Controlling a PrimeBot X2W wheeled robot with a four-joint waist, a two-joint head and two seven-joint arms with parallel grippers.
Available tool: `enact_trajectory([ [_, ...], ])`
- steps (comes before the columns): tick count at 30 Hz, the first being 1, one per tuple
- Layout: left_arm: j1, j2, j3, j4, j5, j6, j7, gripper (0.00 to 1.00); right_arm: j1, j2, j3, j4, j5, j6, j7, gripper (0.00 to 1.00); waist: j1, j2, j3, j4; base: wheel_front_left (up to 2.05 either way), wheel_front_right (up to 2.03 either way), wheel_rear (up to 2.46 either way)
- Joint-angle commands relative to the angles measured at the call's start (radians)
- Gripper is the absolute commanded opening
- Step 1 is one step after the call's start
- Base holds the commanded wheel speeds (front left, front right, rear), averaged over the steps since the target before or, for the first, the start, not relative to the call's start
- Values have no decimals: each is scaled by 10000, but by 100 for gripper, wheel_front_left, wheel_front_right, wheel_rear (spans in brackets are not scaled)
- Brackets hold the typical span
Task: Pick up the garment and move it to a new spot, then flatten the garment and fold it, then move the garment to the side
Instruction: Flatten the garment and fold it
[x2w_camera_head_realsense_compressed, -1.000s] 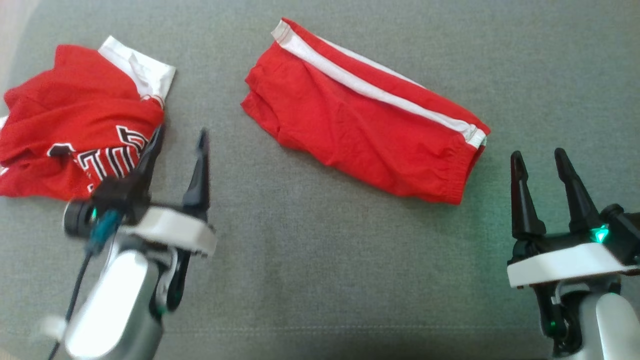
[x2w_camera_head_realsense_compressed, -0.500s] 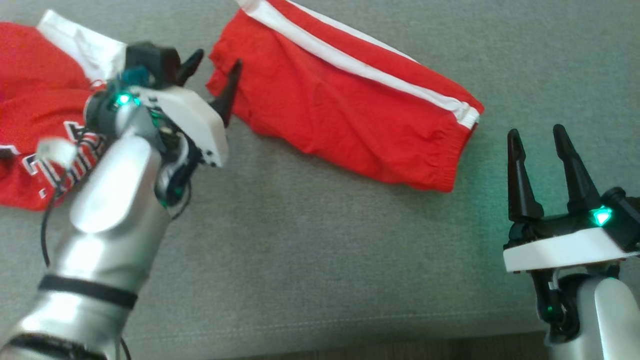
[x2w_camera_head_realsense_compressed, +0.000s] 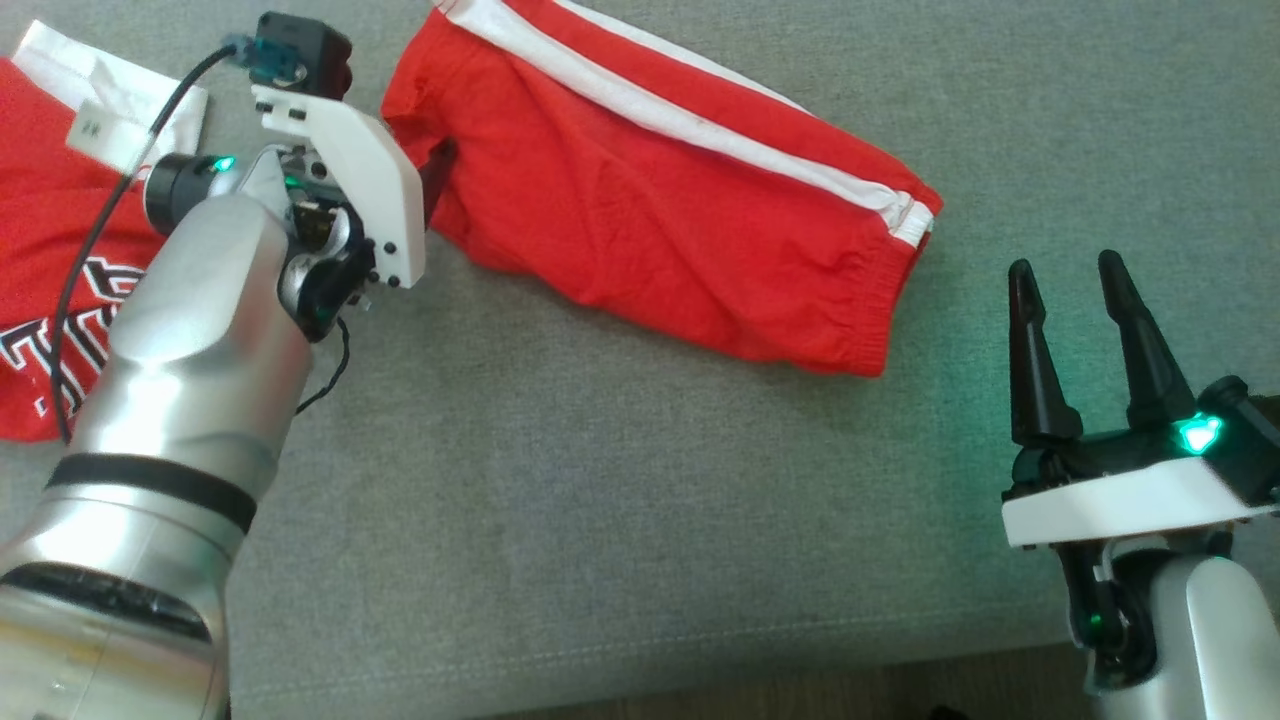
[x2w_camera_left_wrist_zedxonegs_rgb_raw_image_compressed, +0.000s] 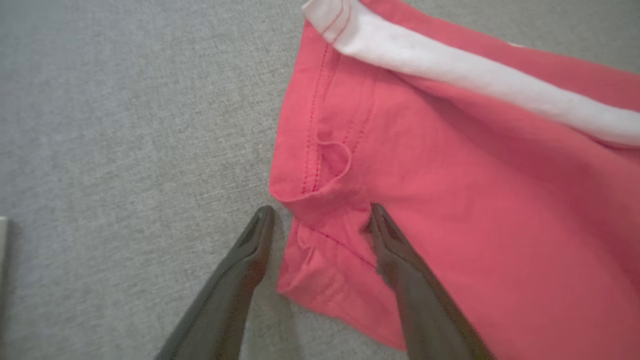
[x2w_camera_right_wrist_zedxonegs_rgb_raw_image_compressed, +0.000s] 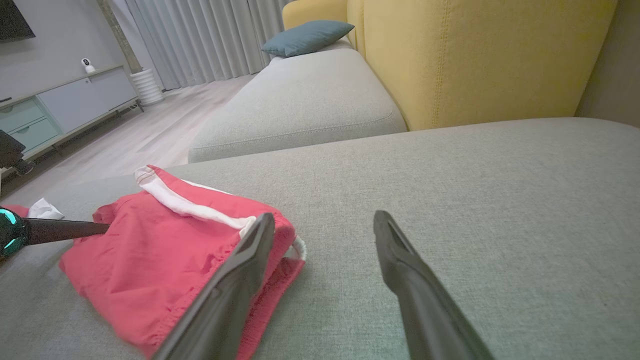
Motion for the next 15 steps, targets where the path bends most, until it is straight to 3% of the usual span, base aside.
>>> enact_trajectory([
  [1,-39,230,-14,-3,-143,5,260,40,-150,-41,224,-326,93,75,-63,100,0,0,11,-15,0,0,0],
  [2,-68,268,-101,-25,-224,5,247,0,-154,-41,219,-324,106,75,-64,100,0,0,17,-20,0,0,0],
  [15,589,410,-341,-86,-523,84,-1044,0,-16,-41,98,-133,309,75,-86,100,0,0,-516,320,0,0,0],
])
